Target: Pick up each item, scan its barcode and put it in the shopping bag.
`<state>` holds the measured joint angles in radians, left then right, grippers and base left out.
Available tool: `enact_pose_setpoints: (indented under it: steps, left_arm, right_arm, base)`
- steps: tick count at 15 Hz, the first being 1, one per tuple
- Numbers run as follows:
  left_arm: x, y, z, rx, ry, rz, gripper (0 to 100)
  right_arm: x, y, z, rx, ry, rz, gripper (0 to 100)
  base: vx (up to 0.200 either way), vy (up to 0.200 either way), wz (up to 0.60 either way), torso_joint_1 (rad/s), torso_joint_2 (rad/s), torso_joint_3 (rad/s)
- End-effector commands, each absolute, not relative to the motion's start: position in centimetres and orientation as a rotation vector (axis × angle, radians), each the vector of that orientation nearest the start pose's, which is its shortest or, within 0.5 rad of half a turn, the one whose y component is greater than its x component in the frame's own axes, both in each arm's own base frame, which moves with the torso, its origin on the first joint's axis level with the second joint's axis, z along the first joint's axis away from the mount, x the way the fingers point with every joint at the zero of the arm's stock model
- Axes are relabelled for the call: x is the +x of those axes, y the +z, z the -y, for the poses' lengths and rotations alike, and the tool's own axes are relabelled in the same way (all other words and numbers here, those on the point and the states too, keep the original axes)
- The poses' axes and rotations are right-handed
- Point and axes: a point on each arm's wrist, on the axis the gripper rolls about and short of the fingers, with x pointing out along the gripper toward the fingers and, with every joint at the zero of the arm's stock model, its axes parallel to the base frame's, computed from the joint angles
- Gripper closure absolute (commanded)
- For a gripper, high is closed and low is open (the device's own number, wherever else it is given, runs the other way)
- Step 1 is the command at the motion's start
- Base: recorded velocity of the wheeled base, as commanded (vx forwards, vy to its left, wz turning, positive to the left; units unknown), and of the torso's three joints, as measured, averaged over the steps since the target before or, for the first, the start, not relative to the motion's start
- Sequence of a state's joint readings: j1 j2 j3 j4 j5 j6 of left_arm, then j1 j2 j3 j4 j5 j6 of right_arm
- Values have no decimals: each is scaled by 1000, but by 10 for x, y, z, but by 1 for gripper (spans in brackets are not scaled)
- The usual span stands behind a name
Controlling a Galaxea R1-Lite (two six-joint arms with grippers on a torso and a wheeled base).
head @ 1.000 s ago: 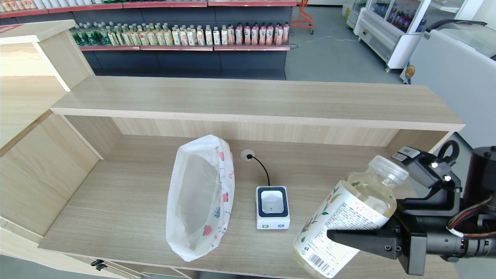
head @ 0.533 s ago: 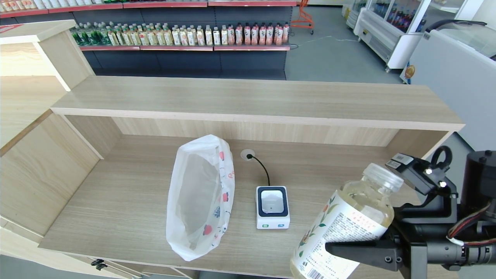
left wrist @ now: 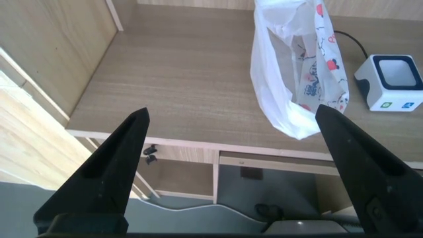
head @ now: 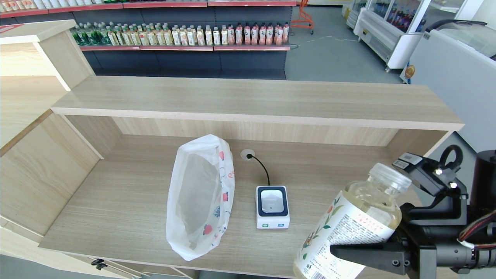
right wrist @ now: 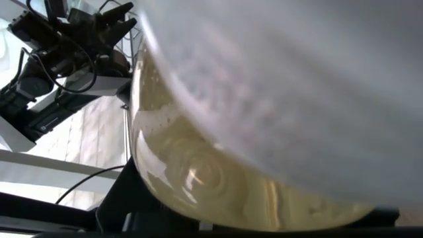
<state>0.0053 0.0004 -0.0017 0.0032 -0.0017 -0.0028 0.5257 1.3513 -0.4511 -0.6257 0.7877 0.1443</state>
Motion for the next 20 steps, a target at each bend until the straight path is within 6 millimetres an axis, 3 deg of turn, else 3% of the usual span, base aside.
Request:
enact_pose_setpoints:
  steps: [1,7,10,13,16,20]
  left_arm:
    - [-23,76,0,-3,3,-2,0]
    - [-23,76,0,-3,5,-2,0]
    - [-23,76,0,-3,5,-2,0]
    - [-23,76,0,-3,3,-2,0]
    - [-23,76,0,-3,3,-2,0]
    - [-23,76,0,-3,5,-2,0]
  right_arm:
    - [159,177,-111,158,1282,-381,100]
    - [160,174,-109,72,1206,-328,100]
    - [163,179,-95,-212,971,-146,100]
    - [170,181,-59,-653,689,1,100]
    - [162,172,-48,-828,605,1,100]
    - [157,175,-46,-950,565,89,100]
  base:
    - [0,0,0,0,0,0]
    - [0,0,0,0,0,0]
    - [0,0,0,0,0,0]
    - [0,0,0,0,0,0]
    - [0,0,0,0,0,0]
    - [0,0,0,0,0,0]
